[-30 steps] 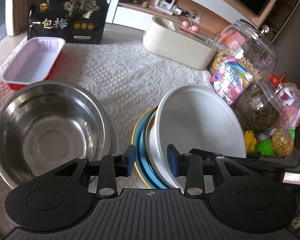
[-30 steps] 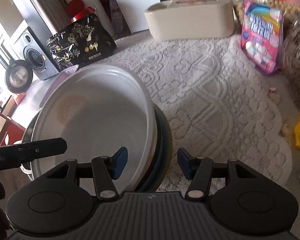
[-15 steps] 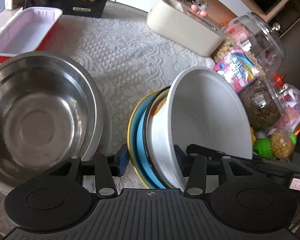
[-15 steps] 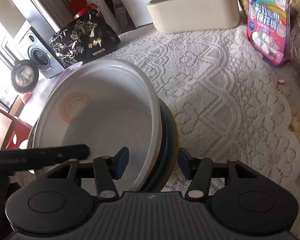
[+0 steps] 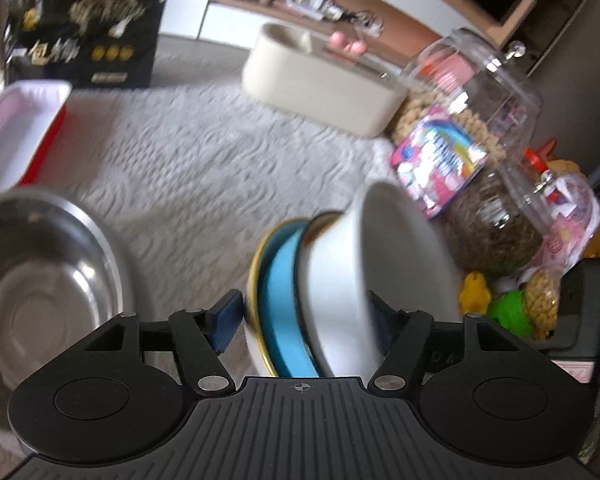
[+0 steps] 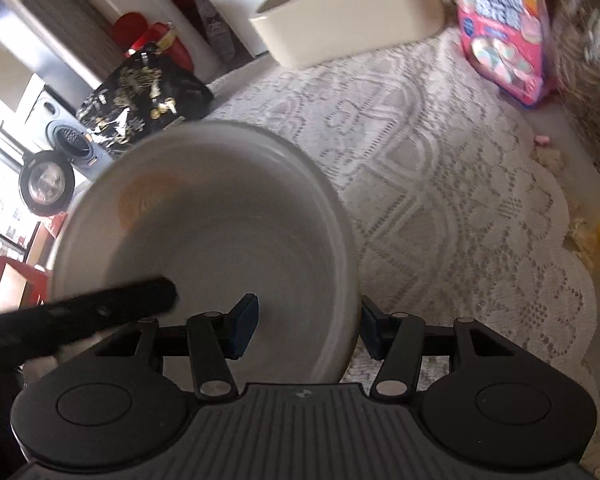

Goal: Organize plates and bowls

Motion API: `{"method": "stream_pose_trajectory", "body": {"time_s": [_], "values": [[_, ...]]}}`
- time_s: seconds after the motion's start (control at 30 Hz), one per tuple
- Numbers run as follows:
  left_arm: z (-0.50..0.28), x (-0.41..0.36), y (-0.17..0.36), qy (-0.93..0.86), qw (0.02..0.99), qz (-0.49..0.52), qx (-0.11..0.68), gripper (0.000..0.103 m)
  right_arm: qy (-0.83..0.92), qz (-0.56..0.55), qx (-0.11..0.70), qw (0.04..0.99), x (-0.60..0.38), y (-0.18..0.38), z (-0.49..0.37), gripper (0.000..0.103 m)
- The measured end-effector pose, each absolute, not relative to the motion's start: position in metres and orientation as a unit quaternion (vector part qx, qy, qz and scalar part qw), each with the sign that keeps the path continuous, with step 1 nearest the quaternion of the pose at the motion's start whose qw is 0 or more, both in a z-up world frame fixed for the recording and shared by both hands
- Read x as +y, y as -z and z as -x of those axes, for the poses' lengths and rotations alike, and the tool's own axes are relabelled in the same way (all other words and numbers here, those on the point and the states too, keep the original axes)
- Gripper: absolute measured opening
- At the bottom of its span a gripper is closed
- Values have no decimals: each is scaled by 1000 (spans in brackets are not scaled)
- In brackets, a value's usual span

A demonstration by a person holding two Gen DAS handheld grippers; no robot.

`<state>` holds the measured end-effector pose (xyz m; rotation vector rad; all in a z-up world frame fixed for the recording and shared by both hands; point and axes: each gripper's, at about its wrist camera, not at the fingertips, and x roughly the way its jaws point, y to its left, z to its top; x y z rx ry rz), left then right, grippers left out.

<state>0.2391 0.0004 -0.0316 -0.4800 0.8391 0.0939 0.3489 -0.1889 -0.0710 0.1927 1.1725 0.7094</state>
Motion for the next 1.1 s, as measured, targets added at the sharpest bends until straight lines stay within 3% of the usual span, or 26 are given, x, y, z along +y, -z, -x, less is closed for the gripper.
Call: {"method": "stream_pose_trajectory", "body": {"time_s": [0.27, 0.47, 1.1], "values": [[-263, -17, 29, -32, 889, 155, 429, 68, -322, -106, 547, 766, -197, 76, -356, 55], [-268, -4, 45, -45, 866, 175, 466, 74, -335, -105, 551, 757, -191, 77, -356, 55], [-249, 25, 65, -37, 848, 235, 474, 72, -346, -85, 563, 746, -168, 76, -353, 55]]}}
